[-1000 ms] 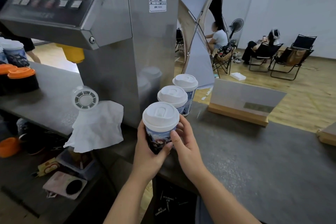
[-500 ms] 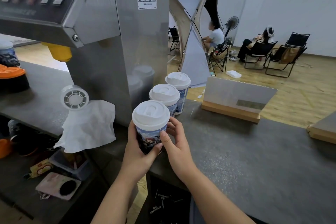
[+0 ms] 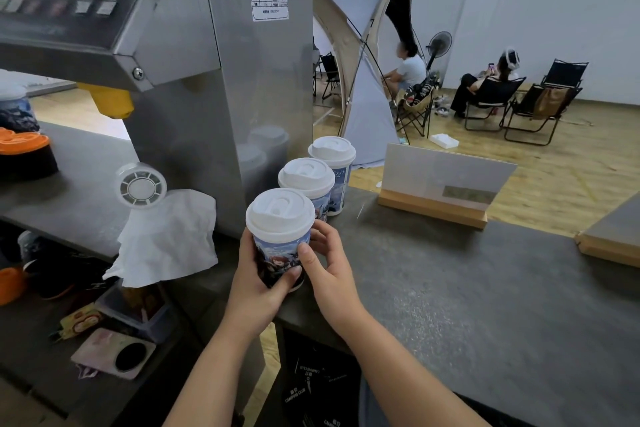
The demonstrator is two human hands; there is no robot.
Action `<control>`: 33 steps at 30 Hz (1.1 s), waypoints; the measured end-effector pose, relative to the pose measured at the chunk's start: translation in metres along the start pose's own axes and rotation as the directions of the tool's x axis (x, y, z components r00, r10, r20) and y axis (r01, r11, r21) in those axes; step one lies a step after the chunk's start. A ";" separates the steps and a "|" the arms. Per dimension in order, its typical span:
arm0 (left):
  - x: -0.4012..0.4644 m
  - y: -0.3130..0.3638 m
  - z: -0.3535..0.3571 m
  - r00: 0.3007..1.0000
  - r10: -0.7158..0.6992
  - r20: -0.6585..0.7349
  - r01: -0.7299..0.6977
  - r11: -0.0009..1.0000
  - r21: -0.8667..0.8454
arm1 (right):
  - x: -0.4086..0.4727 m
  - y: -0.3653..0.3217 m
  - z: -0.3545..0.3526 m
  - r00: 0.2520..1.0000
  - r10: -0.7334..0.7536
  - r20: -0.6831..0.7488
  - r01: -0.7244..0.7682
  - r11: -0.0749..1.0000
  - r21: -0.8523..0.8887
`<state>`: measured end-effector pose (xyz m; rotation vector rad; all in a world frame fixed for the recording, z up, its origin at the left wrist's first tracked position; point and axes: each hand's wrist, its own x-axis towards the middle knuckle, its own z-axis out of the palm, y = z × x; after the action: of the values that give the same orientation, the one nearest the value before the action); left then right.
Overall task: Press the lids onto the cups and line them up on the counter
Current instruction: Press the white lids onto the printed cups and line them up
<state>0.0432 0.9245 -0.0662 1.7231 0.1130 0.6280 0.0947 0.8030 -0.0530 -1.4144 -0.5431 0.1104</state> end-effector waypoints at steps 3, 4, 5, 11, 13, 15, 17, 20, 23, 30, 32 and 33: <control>0.001 -0.003 -0.002 1.000 -0.001 0.014 0.001 1.000 0.008 | 0.000 0.000 0.000 1.000 0.001 0.007 -0.001 1.000 -0.006; 0.001 -0.004 -0.003 1.000 -0.006 0.022 0.005 1.000 0.016 | 0.000 0.000 -0.001 1.000 0.003 0.010 -0.003 1.000 -0.001; 0.001 -0.004 -0.004 1.000 -0.008 0.030 0.007 1.000 0.023 | 0.000 0.000 -0.001 1.000 0.005 0.012 -0.005 1.000 0.002; -0.001 -0.004 -0.009 0.997 0.062 0.046 -0.061 0.998 -0.014 | 0.001 0.000 -0.002 1.000 -0.029 0.010 0.029 1.000 0.000; -0.007 -0.002 -0.015 0.994 0.100 -0.034 -0.101 0.994 -0.033 | 0.002 0.001 -0.005 0.999 -0.037 -0.029 0.037 0.999 0.007; -0.013 0.006 -0.021 0.973 0.155 -0.170 -0.162 0.986 -0.025 | 0.002 -0.001 -0.013 0.998 -0.032 -0.051 0.032 0.999 0.000; -0.021 0.020 -0.024 0.909 0.291 -0.299 -0.300 0.954 0.014 | 0.001 -0.006 -0.024 0.996 -0.037 -0.077 0.037 0.999 -0.001; -0.027 0.047 -0.016 0.774 0.500 -0.388 -0.503 0.858 0.104 | 0.001 -0.016 -0.043 0.984 -0.068 -0.165 0.071 0.997 0.008; -0.027 0.071 0.009 0.724 0.603 -0.336 -0.599 0.791 0.127 | -0.002 -0.031 -0.069 0.953 -0.091 -0.290 0.104 0.994 0.030; -0.026 0.102 0.131 0.839 0.543 0.031 -0.532 0.831 -0.165 | -0.045 -0.072 -0.168 0.851 -0.170 -0.497 0.174 0.984 -0.038; -0.032 0.109 0.172 0.823 0.536 0.187 -0.508 0.842 -0.180 | -0.067 -0.082 -0.204 0.789 -0.188 -0.585 0.179 0.981 -0.075; -0.036 0.113 0.190 0.803 0.542 0.248 -0.509 0.840 -0.189 | -0.077 -0.087 -0.220 0.760 -0.191 -0.621 0.170 0.981 -0.094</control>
<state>0.0720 0.7140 0.0043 1.7177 -0.6276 0.7545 0.0986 0.5590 -0.0050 -1.3211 -0.1131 -0.5236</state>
